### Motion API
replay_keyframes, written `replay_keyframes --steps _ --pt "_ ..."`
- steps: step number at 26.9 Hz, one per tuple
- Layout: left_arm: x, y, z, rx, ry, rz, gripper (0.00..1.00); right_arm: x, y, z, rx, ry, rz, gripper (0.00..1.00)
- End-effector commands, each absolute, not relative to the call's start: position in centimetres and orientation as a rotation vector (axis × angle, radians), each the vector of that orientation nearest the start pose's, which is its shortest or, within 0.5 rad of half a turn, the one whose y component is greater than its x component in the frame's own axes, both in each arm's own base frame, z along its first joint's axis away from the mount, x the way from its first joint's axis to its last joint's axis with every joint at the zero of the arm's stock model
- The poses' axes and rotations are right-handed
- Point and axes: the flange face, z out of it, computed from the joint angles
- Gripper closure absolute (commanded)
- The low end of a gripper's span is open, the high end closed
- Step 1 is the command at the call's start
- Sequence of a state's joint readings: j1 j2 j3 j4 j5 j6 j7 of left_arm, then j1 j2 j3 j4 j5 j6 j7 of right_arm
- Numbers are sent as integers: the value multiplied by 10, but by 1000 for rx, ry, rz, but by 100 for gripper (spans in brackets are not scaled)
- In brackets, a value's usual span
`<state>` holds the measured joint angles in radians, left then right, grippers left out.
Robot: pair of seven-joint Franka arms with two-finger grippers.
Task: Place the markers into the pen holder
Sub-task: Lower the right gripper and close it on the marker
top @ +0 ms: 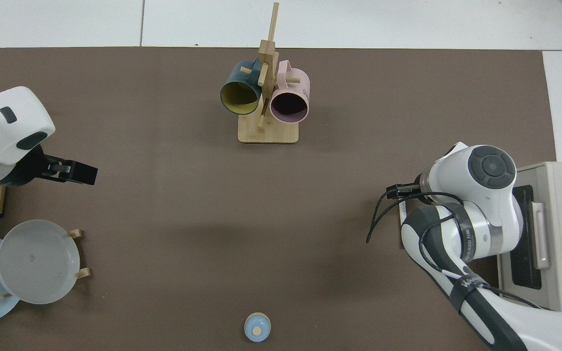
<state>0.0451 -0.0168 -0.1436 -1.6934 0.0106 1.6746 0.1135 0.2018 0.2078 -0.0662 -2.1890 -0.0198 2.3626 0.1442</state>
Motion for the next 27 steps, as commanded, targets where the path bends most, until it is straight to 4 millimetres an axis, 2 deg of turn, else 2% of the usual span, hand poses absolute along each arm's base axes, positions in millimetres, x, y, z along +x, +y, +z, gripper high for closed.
replay_keyframes --steps 1,5,6,12,17,18,20,27 --pt "553 -52 585 -3121 346 -7 0 546 76 290 -3150 -39 22 0" --pt "553 -52 584 -3121 346 -2 0 545 77 287 -3150 -35 32 1" --pt "553 -52 585 -3121 346 -4 0 545 77 288 -3150 -32 29 4" --pt "553 -52 585 -3121 346 -4 0 545 78 287 -3151 -46 31 39" --pt "553 -52 584 -3121 346 -2 0 546 78 287 -3151 -46 29 62" --pt "553 -52 585 -3121 346 -4 0 546 78 287 -3151 -46 29 73" --pt "553 -52 585 -3121 346 -4 0 546 78 288 -3151 -39 27 100" --pt "553 -52 585 -3121 346 -4 0 548 78 288 -3151 -37 32 100"
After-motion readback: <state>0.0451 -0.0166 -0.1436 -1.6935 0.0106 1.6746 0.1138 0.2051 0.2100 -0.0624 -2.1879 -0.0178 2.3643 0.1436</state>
